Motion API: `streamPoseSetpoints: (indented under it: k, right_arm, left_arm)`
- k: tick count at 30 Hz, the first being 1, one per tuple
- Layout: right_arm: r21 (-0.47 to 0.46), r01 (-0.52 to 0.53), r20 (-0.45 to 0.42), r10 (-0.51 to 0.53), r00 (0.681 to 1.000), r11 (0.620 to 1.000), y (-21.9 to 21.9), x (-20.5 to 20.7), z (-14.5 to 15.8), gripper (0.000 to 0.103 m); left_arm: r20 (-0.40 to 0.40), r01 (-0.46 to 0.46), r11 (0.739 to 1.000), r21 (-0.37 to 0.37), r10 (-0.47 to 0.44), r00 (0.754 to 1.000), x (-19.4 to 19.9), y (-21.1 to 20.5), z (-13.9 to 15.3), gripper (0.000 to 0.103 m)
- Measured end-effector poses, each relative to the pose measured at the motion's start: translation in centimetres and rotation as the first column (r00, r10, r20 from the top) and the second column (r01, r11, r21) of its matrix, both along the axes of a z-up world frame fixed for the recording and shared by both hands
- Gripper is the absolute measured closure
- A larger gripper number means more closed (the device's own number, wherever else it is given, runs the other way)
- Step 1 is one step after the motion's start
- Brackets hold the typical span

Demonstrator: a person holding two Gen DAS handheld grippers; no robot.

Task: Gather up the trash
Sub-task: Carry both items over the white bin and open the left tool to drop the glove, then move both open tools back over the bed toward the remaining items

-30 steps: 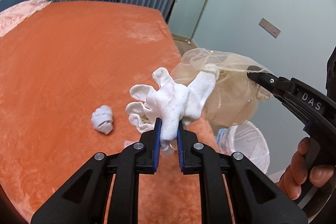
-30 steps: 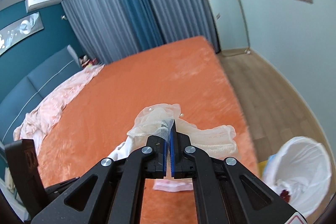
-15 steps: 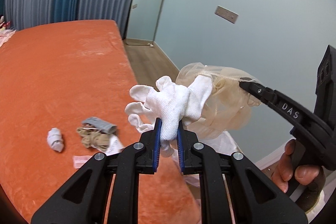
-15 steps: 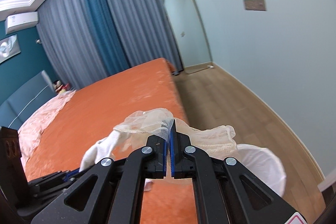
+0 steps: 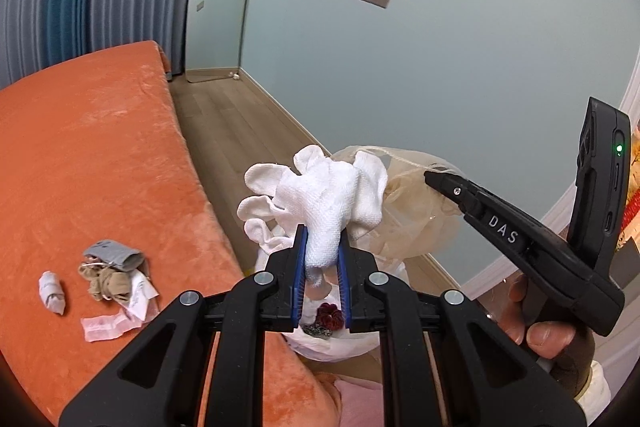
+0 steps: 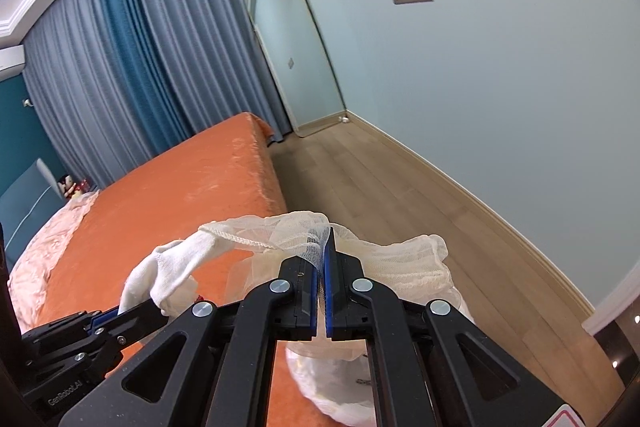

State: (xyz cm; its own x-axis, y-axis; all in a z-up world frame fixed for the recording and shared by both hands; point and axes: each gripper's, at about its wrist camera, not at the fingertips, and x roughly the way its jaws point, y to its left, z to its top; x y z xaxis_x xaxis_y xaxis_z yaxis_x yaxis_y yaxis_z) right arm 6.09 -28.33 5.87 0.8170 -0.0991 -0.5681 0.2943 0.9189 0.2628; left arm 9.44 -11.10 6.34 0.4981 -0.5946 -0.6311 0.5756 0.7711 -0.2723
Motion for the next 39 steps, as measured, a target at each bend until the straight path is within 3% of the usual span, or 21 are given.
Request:
streamPoseSetpoints:
  k: [12,15,17,20,30,39]
  right_arm:
    - [0.019,0.047,-0.053,-0.046,0.998,0.999,-3.2,-0.2,-2.9,0.095]
    - [0.032,0.062,-0.063,-0.060,0.996,0.998,-3.7,-0.3,-3.4,0.091]
    - [0.037,0.075,-0.070,-0.072,0.995,0.997,-3.9,-0.5,-3.8,0.085]
    - [0.037,0.079,-0.063,-0.077,0.995,0.996,-3.8,-1.0,-3.8,0.077]
    - [0.030,0.055,-0.040,-0.053,0.998,0.998,-2.8,-0.5,-2.7,0.064]
    - [0.012,-0.031,-0.042,0.031,0.999,0.999,1.6,0.5,-2.4,0.056]
  left_arm:
    - [-0.025,0.064,0.998,0.016,-0.063,0.998,0.9,-5.2,-2.5,0.086]
    - [-0.037,0.053,0.999,0.013,-0.052,0.998,1.3,-5.6,-2.9,0.075]
    - [-0.034,0.032,0.999,0.006,-0.032,0.999,1.4,-5.5,-2.9,0.057]
    - [-0.020,0.005,1.000,0.007,-0.005,1.000,1.4,-5.3,-2.8,0.041]
    - [-0.020,-0.055,0.998,0.007,0.055,0.998,1.8,-2.2,-2.7,0.038]
    - [-0.037,-0.139,0.990,0.018,0.140,0.990,2.3,2.3,-3.8,0.033]
